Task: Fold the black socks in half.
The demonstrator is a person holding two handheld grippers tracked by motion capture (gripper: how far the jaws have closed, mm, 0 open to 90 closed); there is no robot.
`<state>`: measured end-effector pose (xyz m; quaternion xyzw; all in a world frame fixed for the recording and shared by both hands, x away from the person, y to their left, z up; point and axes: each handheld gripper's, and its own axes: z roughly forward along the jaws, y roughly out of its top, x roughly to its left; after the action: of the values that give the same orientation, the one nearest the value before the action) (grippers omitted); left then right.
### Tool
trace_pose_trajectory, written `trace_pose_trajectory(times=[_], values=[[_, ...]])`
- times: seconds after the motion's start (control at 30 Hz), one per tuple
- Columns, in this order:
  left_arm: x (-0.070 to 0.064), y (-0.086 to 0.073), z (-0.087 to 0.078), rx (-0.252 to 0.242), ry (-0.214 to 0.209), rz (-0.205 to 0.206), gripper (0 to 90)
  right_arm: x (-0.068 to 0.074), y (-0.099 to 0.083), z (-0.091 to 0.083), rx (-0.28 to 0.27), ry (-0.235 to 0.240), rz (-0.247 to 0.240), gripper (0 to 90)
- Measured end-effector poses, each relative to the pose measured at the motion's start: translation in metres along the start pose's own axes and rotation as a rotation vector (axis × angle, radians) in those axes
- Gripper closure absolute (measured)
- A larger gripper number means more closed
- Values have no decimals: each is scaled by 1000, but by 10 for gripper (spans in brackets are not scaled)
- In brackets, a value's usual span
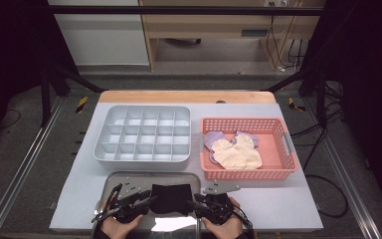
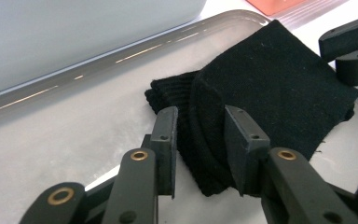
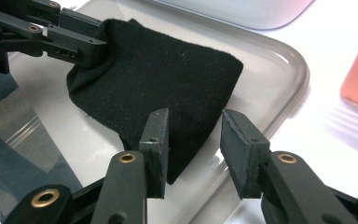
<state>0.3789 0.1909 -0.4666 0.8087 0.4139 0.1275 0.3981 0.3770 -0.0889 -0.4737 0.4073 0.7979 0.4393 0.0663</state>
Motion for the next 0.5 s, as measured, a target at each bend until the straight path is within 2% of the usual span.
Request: trace_pose_trajectory(times=[0.17, 0.23, 0.27, 0.4, 0.5], values=[[-1, -1, 4, 5, -8, -2, 653, 1, -1, 7, 25, 1, 1, 652], [0, -1, 4, 9, -13, -8, 656, -1, -1, 9, 27, 17, 24, 666], [0, -1, 5, 7, -16, -15, 656, -2, -2, 10, 23, 21, 18, 680], [-1, -1, 6, 8, -17, -16, 673, -4, -2, 11, 26, 47, 32, 790], [-5, -1, 6, 0, -7, -9, 685, -5, 1, 11, 31, 39, 19, 840]])
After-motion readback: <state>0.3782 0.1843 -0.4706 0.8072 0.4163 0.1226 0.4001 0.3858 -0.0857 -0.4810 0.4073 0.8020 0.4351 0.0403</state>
